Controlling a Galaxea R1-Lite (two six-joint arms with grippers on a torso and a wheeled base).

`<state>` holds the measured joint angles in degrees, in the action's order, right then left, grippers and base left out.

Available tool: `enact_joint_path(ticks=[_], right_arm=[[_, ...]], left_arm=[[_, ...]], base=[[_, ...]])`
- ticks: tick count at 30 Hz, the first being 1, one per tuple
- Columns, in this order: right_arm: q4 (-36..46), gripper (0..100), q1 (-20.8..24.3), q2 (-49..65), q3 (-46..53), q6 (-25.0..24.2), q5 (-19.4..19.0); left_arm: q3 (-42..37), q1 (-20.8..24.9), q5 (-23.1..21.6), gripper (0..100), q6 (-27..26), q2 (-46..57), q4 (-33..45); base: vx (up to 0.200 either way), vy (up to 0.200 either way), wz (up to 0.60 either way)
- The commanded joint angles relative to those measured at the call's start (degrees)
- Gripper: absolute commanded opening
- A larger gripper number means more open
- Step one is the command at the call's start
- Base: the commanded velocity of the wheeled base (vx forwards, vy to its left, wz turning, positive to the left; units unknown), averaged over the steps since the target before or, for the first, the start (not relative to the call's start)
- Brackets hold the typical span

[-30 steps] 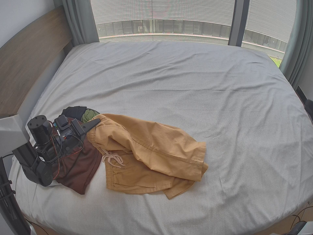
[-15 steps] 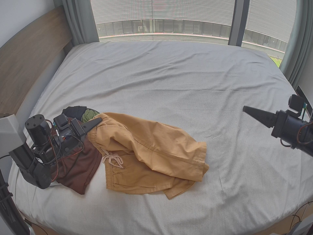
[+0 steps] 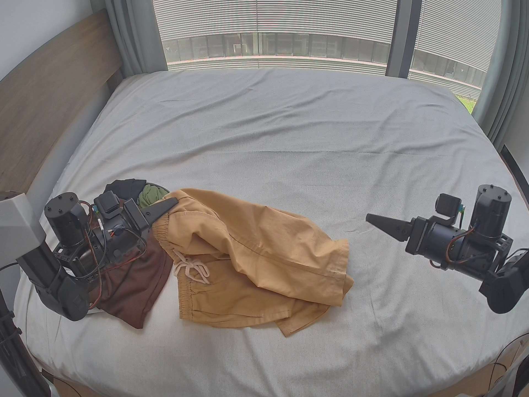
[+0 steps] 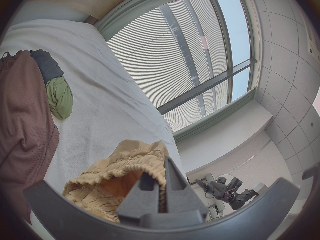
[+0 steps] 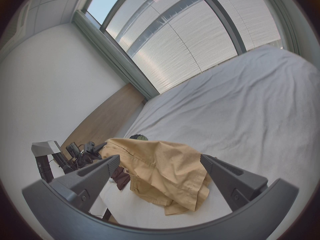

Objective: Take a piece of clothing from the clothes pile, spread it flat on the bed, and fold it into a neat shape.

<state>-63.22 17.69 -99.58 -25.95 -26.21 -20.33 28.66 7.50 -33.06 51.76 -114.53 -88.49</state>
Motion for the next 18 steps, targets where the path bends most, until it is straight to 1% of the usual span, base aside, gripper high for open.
enact_joint_path(ticks=[1, 9, 18], right_arm=[[-2.08, 100, 0.86, -7.20, 0.38, -1.48, -0.50], [-11.40, 100, 1.03, -16.87, 0.55, -3.94, -0.41], [-14.39, 100, 1.21, -22.67, 0.20, -5.78, -0.50]], left_arm=[[0.43, 0.15, 0.19, 0, 0.01, -0.25, -0.01], [0.52, 0.06, 0.19, 0, 0.09, -1.05, -0.01], [1.05, -0.20, 0.19, 0, 0.09, -1.84, -0.01]], base=[[0.000, 0.000, 0.00], [0.000, 0.000, 0.00], [0.000, 0.000, 0.00]])
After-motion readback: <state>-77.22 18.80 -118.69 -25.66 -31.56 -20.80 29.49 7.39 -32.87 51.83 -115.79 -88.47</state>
